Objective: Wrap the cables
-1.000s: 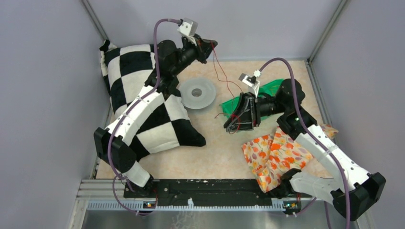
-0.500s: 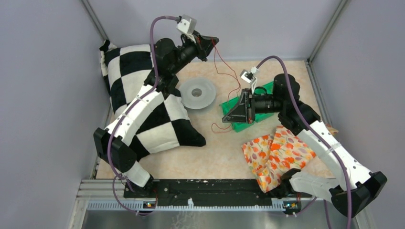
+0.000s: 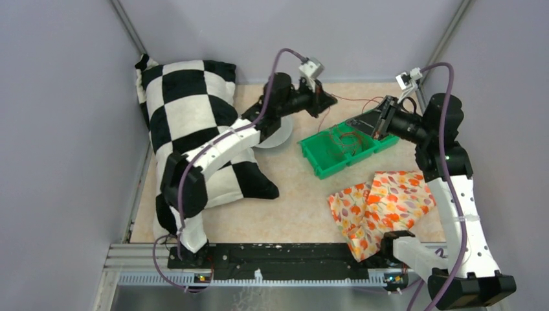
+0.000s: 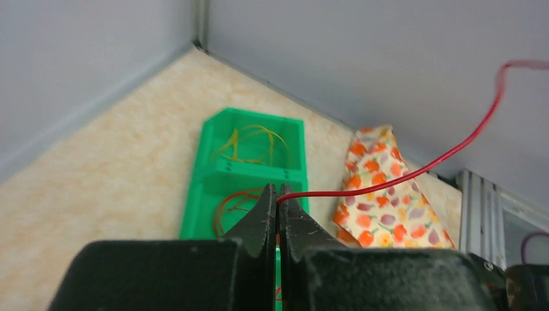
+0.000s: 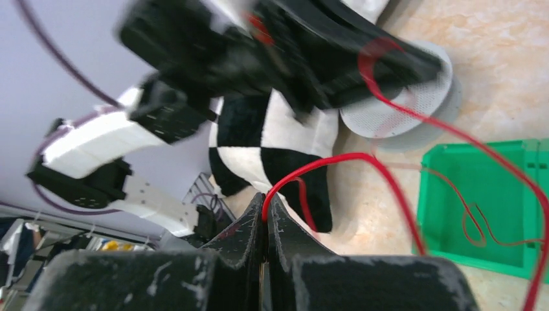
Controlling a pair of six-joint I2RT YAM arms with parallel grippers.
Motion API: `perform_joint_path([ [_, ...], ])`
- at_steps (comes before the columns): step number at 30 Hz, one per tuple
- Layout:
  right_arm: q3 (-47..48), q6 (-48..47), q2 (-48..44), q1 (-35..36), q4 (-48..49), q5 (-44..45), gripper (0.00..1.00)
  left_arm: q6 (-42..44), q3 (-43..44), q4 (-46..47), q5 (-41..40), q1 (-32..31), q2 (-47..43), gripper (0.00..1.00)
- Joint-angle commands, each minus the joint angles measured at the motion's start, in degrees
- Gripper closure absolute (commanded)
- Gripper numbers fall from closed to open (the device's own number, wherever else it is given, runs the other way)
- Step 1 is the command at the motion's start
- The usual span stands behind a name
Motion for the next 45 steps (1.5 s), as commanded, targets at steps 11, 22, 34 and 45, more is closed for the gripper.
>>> perform_joint_path([
  [11,-4.6,14.8,4.4,0.0,4.0,4.0,1.0,2.0,8.7,-8.1,-5.9,-3.0,5.5,0.27],
  [22,-5.5,30.5,11.3,-0.7,15.0,11.1,1.0,5.8,-3.4,-12.5,-22.7,-0.1,-12.7,0.21],
  [34,-12.7,42.9,4.4,7.6,27.3,34.3,1.0,-29.2,-21.0,-11.3,-14.9,0.4,-24.6,0.16],
  [45,-15.2,45.7,5.5,8.9,32.3,33.0,1.0,-51.1,-37.6,18.2,-6.4,2.7,-23.8,0.11],
])
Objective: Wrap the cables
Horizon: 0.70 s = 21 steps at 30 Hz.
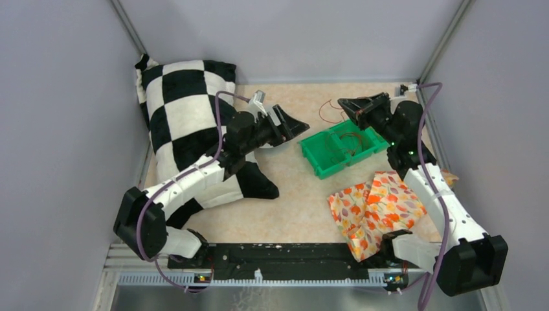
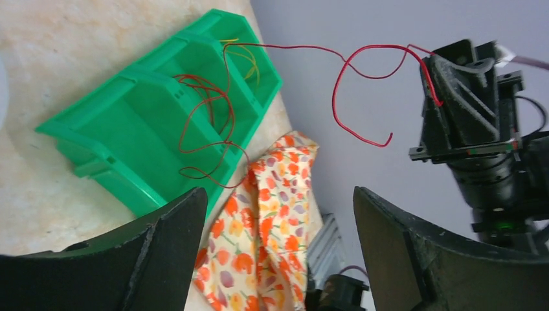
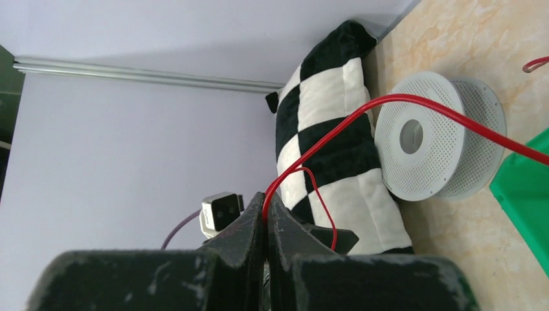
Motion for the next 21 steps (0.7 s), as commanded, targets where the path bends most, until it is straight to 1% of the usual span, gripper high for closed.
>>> perform_joint_path([
  [1,-0.5,1.2,-0.2,0.6,4.5,0.7,1.0,-11.4,-2.9,18.0,6.1,1.0,0.6,0.11],
  [4,-1.2,2.1,0.5,0.6,5.8,-0.5,1.0,-12.7,-1.7,20.9,11.4,1.0,4.7,0.14],
  [6,-1.5,2.5,0.6,0.6,6.3,-0.9,1.0,-13.0,-1.2,23.1,12.8,1.0,5.9,0.16],
  [9,-1.6,2.5,0.6,0.6,6.3,-1.2,1.0,-12.4,-0.4,25.7,13.7,0.9,7.1,0.17],
  [17,-1.5,2.8,0.7,0.6,7.1,-2.2,1.0,-8.9,5.4,25.4,14.7,1.0,12.4,0.22],
  [19,-1.7,3.0,0.9,0.6,7.4,-2.3,1.0,-8.3,7.6,24.6,14.9,1.1,14.9,0.26],
  [21,-1.6,3.0,1.1,0.6,7.4,-2.7,1.0,-9.3,8.8,26.5,16.1,1.1,17.1,0.3],
])
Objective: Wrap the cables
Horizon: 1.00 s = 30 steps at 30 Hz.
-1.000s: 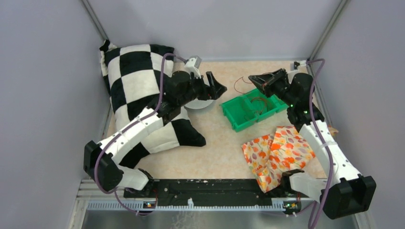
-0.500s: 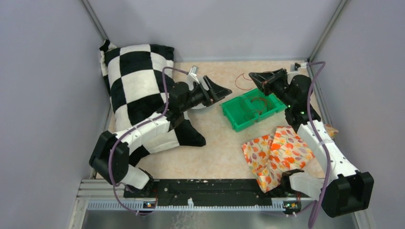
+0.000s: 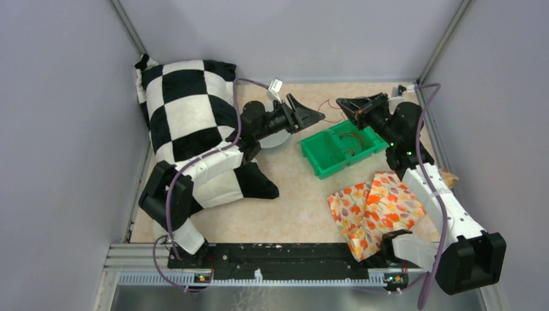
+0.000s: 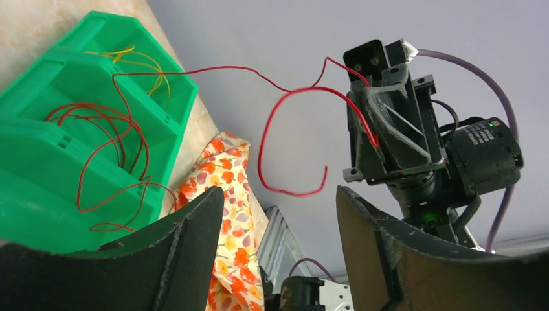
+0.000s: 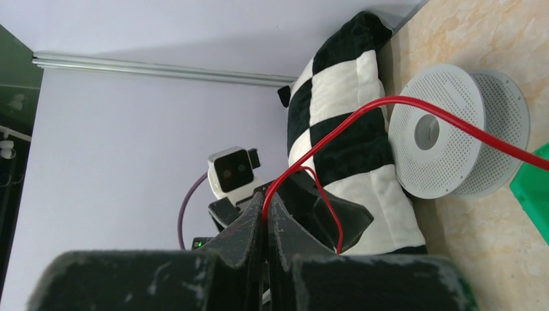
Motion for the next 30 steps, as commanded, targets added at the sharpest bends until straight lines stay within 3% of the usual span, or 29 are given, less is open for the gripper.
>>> perform_joint_path([
  [1,0.2,0.5,0.6,0.6,2.9,-1.2,1.0,-0.1,4.6,5.8,2.7,0.1,4.7,0.31],
  [6,0.0,0.2,0.5,0.6,2.6,-1.2,1.0,-0.6,6.3,6.7,2.7,0.1,6.5,0.42],
  [9,0.0,0.1,0.7,0.6,2.6,-1.5,1.0,0.1,7.1,5.5,1.7,0.1,6.7,0.54],
  [14,-0.7,0.1,0.5,0.6,2.4,-1.3,1.0,3.9,7.9,1.4,-0.8,0.2,6.1,0.98],
  [22,-4.1,-2.1,-1.4,0.4,-0.1,-2.3,1.0,16.4,8.5,-9.9,-1.2,3.1,0.1,1.0],
  [23,-4.6,-2.1,-1.6,0.1,-0.2,-3.2,0.96,18.5,9.6,-12.2,-0.6,3.5,-0.3,1.0],
  [24,-5.1,-2.3,-1.9,-0.2,-0.3,-4.2,0.84,20.8,10.9,-14.8,0.5,3.8,-0.4,1.0],
  [28,-5.3,-5.7,-3.5,-3.5,-2.6,-9.6,0.19,30.4,15.5,-26.5,6.0,6.0,-0.6,1.0],
  [30,-3.9,-10.2,-3.7,-6.4,-5.8,-14.8,0.06,34.4,17.2,-31.2,7.4,7.4,-1.1,1.0],
])
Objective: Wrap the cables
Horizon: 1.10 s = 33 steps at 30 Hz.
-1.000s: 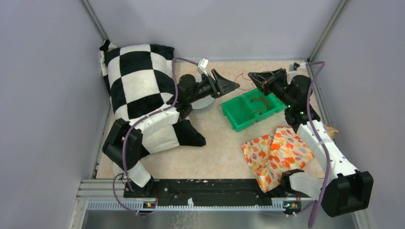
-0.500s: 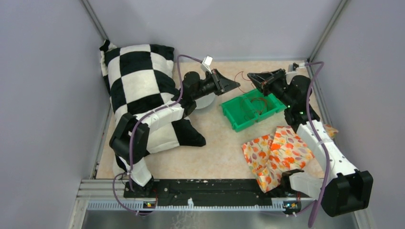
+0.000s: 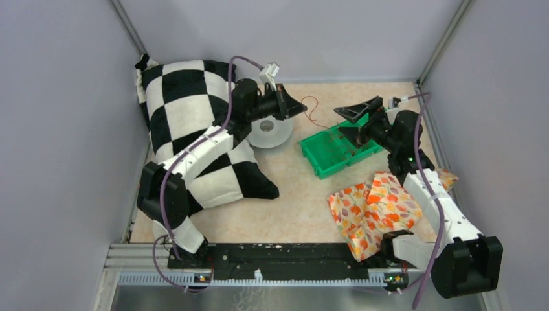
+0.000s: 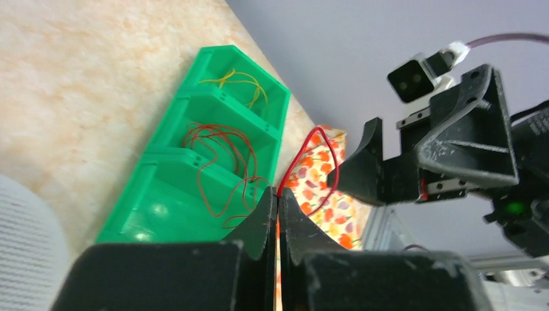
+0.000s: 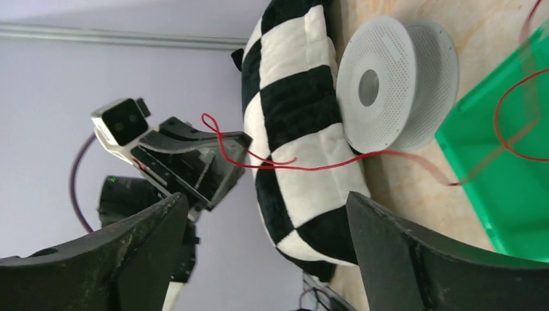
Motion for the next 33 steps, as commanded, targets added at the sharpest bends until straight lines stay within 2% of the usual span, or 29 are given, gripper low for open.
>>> perform_joint_path([
  [1,3.1,-9.6,-2.2,-5.8,-4.2,-11.6,0.03,14.5,5.5,-13.4,6.3,2.5,-3.8,1.0],
  [4,7.9,-23.9,1.6,-8.0,-14.0,-23.9,0.01,21.8,9.7,-22.5,7.7,3.3,-4.2,1.0],
  [6,12.6,-35.6,4.3,-7.6,-25.1,-27.4,0.02,26.0,13.9,-29.1,8.2,3.4,-3.3,1.0],
  [7,14.7,-40.4,4.4,-7.1,-29.8,-25.7,0.03,27.5,15.8,-31.9,8.5,3.4,-2.8,1.0],
  [9,18.5,-46.5,2.9,-3.1,-34.6,-16.2,0.04,28.9,18.5,-35.3,9.7,3.4,-1.9,1.0],
  [11,19.8,-47.6,1.1,1.4,-32.0,-7.7,0.07,28.6,18.5,-35.1,10.9,3.3,-2.1,1.0],
  [13,19.5,-46.8,0.7,5.5,-27.8,-3.1,0.13,28.0,18.1,-34.7,11.4,3.3,-2.4,1.0],
  [16,20.8,-48.4,2.5,12.2,-25.4,5.1,0.17,27.9,17.9,-35.0,11.9,3.3,-2.8,1.0],
  [19,22.7,-48.2,4.9,17.0,-23.5,11.9,0.28,28.3,17.9,-35.4,12.8,3.3,-3.4,1.0],
  [23,23.2,-44.3,7.4,18.3,-18.5,12.5,0.31,28.1,17.9,-35.3,13.1,3.3,-4.1,1.0],
  [27,25.8,-44.2,10.3,18.9,-18.0,14.3,0.32,28.1,17.9,-35.5,14.4,3.3,-4.2,1.0],
  [30,27.8,-44.7,11.7,18.8,-18.7,16.0,0.4,28.8,18.0,-36.3,16.0,3.2,-4.1,1.0],
  [33,29.7,-45.1,13.2,18.8,-19.5,15.0,0.43,30.1,18.2,-37.6,17.0,3.2,-4.3,1.0],
])
